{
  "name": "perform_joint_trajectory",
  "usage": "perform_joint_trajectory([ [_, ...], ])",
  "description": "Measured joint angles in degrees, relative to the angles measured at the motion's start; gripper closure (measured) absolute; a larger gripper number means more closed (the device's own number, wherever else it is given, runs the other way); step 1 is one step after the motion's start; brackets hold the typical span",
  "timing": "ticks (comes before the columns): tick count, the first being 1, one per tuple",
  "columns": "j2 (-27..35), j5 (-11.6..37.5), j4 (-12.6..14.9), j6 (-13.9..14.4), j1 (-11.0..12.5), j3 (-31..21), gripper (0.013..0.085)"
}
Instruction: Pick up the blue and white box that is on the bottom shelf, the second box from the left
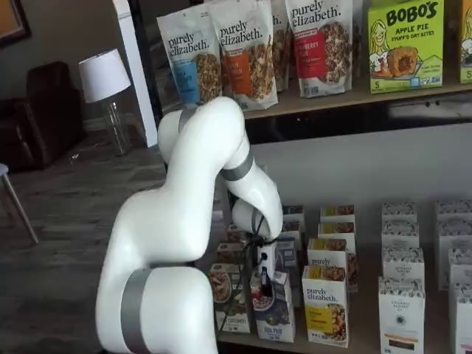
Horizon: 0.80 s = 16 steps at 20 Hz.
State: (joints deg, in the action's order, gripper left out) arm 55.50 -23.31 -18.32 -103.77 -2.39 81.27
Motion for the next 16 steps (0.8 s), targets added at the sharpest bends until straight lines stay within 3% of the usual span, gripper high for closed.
perform_joint_trajectory([
  [13,-5.15,1.31,-5.6,-4.84,-0.47,-6.67,0.053],
  [16,-7.73,2.29,-5.08,-4.32,-0.66,-10.08,0.053],
])
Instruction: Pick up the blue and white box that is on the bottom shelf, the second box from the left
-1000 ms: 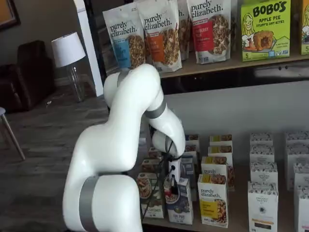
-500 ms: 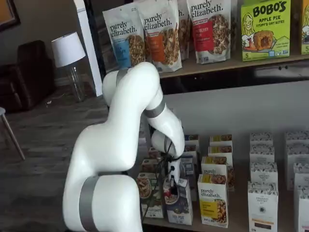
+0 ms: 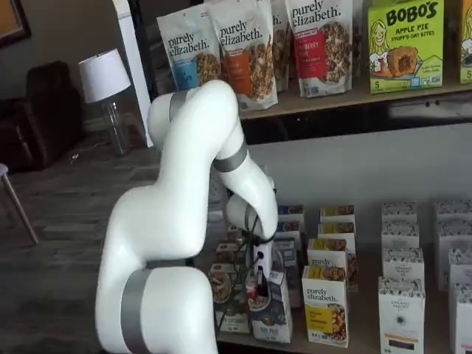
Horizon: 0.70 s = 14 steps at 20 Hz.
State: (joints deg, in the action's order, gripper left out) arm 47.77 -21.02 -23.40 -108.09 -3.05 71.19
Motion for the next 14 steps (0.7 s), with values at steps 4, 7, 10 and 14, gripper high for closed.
perform_joint_trajectory([
  [4,-4.06,0.34,1.19,1.26,-0.3,-4.78,0.053],
  [7,-7.64,0.22,1.94,2.13,-0.54,-8.68,0.053],
  [10,-10.85,-0.59,2.84,3.2,-0.72,-11.9,0.053],
  [14,-15.11,-1.56,5.88,6.24,-0.97,-16.07,0.053],
])
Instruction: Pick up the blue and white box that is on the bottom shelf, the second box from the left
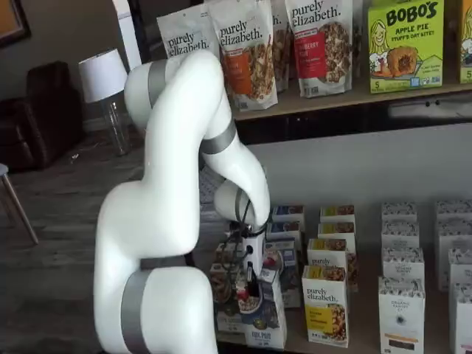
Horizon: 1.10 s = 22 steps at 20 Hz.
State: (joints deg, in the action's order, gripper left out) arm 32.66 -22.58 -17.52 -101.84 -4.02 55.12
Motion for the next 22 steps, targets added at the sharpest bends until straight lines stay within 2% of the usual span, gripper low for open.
perform_joint_trajectory([
  [7,-7.73,0.02,3.63,4.37,-0.95,-7.05,0.053],
  [10,-11.87,-2.51,5.16,6.35,-1.35,-9.5,0.053],
  [17,-22.74,-11.1,13.29,15.28,-2.58,-14.39,0.053],
  [22,-28.46,-14.18,13.01,16.05,-3.39,-16.98,0.053],
])
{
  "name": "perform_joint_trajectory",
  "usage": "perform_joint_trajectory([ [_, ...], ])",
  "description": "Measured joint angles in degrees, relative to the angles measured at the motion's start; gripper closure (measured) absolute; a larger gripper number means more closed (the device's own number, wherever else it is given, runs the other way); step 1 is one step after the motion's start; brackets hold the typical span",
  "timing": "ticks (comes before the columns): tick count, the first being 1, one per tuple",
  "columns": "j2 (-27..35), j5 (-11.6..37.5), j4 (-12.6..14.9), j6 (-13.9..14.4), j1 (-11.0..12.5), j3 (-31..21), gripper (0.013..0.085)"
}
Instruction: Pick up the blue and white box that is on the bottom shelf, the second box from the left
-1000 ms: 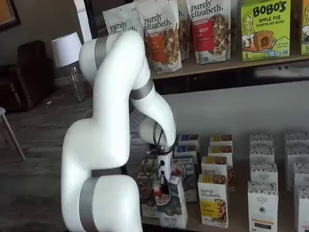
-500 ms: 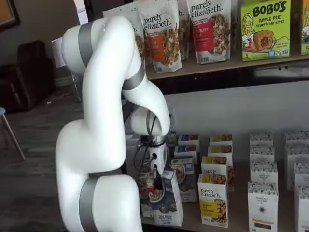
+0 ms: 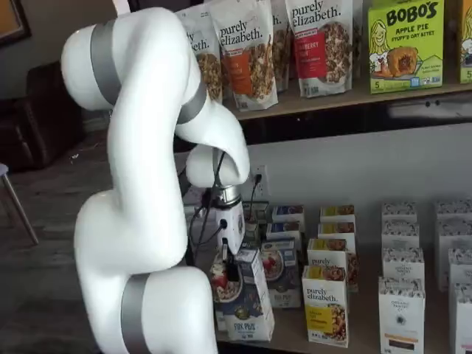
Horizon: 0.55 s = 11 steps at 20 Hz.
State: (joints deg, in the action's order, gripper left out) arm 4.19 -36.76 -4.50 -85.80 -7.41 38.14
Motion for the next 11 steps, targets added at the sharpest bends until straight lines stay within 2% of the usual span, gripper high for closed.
perform_joint_trajectory([
  [3,-3.57,-2.14,0.33,0.73,-0.35,-1.37,0.053],
  [11,-12.91,-9.66,-0.95,-0.58,0.51,-3.49,0.053],
])
